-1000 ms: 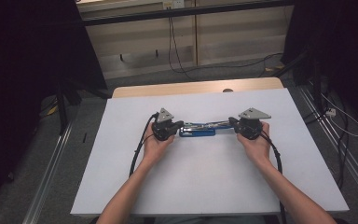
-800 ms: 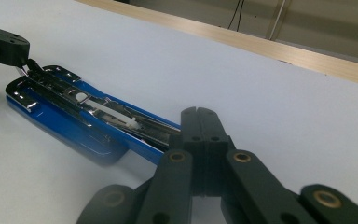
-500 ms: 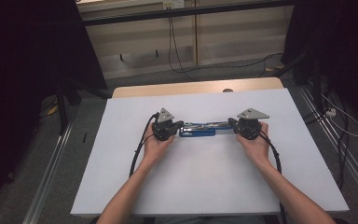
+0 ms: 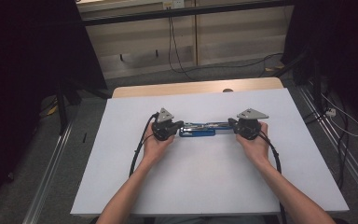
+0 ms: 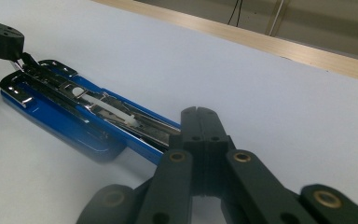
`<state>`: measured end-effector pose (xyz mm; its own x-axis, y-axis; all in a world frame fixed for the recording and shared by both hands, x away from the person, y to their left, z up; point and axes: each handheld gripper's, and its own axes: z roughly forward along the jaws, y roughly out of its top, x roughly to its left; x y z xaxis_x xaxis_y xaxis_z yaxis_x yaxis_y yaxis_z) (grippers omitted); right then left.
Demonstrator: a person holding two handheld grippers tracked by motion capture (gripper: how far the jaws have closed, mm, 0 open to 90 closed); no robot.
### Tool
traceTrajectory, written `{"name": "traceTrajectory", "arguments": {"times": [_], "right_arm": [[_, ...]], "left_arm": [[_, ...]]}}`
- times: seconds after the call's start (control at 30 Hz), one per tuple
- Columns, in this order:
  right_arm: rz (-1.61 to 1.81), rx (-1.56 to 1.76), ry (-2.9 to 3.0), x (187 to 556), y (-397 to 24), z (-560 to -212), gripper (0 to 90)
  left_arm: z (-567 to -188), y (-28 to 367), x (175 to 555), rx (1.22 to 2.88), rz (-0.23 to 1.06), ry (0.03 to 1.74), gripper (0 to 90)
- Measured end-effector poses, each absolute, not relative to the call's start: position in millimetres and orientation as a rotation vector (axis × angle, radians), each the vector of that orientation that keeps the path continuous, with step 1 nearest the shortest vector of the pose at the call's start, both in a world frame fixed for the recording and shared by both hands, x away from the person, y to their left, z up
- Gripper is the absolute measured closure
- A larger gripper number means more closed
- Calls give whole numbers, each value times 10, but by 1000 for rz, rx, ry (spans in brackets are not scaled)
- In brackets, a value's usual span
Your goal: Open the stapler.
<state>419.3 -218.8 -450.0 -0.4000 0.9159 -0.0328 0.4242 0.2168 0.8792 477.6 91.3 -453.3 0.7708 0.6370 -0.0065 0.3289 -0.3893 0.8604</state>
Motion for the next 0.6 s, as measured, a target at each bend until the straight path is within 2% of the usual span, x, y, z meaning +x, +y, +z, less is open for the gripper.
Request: {"name": "traceTrajectory", "arguments": {"times": [0.6], "right_arm": [[1172, 1233, 1936, 4208, -2214, -4515, 896]], "left_arm": [[-4488, 918, 4761, 1987, 424, 690, 900]]}}
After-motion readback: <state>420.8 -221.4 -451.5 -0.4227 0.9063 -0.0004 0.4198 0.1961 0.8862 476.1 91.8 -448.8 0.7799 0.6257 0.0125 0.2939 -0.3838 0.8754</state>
